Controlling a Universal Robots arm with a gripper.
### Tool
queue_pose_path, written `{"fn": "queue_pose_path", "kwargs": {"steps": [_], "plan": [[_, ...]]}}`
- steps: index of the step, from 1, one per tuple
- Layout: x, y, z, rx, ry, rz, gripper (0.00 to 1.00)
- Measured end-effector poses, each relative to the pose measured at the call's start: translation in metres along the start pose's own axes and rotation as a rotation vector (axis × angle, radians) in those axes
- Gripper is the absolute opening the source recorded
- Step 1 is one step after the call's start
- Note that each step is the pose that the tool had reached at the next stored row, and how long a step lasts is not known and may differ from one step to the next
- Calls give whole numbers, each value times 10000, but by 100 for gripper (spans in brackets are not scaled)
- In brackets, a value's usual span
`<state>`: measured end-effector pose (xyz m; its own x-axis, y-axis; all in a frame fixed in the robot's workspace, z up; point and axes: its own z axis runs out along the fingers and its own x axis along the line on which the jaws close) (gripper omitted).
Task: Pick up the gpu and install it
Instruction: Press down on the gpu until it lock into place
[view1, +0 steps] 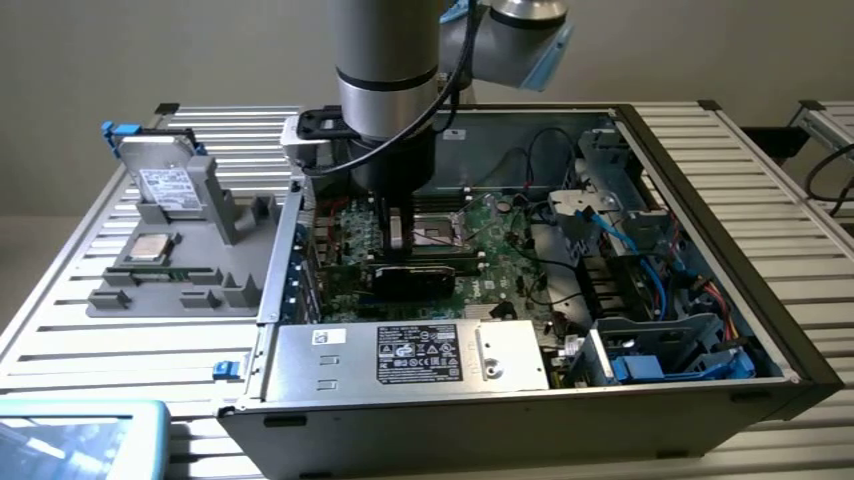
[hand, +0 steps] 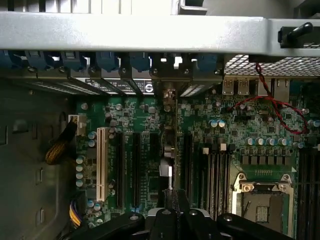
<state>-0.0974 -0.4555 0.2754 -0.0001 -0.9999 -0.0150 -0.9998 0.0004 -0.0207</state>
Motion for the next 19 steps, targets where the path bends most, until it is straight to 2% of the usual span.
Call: {"fn": "queue_pose_path", "kwargs": {"steps": [4,8,10,14,15,19], "plan": [[5,-4,72,-22,1,1,12],[4,-4,87,-125,-2,4,12],[3,-6,-1,-151,0,5,12],[1,-10,-182,-166,-1,3,12],[1,-9,-208,-184,3,3,12],[-1,-9,-208,-184,0,1,12]]}}
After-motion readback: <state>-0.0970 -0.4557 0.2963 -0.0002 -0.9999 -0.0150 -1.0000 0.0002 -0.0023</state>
